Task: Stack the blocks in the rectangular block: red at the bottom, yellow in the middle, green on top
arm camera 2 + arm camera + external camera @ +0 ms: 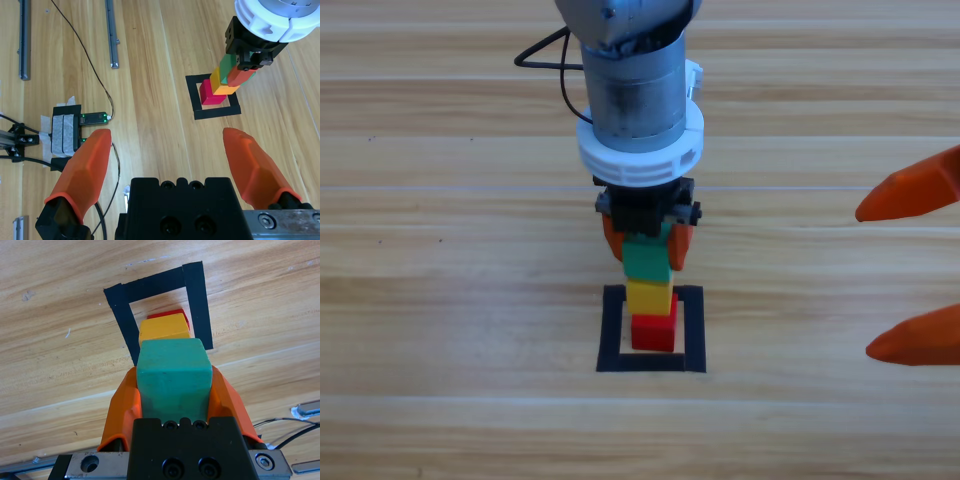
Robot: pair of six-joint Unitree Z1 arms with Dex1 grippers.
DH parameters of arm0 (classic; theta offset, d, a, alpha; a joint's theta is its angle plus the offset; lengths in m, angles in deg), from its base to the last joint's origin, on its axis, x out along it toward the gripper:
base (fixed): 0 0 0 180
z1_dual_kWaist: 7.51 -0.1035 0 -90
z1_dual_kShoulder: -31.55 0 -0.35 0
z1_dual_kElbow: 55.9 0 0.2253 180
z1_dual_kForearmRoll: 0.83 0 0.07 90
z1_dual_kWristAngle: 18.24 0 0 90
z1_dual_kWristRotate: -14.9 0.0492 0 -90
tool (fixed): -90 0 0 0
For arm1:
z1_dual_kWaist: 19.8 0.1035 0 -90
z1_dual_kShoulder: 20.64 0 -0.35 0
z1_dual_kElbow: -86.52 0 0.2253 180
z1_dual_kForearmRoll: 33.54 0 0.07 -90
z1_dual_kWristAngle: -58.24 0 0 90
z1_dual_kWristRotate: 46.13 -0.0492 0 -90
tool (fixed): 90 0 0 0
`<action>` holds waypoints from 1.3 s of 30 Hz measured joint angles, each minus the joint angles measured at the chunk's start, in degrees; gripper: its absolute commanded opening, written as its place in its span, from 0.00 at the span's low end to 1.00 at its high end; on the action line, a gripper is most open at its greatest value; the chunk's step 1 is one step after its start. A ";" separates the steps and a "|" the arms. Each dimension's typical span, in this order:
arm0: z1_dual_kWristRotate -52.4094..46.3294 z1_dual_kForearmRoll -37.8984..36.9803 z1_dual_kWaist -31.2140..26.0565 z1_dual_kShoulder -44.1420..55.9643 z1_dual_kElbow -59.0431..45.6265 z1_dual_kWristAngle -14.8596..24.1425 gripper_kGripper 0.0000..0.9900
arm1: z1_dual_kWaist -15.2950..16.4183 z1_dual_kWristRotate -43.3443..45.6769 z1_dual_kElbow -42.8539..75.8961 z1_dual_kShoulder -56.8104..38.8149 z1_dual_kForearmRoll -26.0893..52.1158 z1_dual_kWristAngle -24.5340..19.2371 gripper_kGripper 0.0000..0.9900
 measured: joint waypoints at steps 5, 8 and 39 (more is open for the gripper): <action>0.00 0.00 0.00 -0.03 0.00 0.01 0.00 | 0.00 0.00 -0.01 0.00 0.00 0.00 1.00; 0.00 0.00 0.00 -0.03 -0.01 0.03 0.00 | 0.00 0.00 -0.03 0.00 0.00 0.00 1.00; -0.43 0.00 1.23 -0.85 -0.13 0.80 0.00 | 0.00 0.00 -0.04 0.00 0.00 0.25 1.00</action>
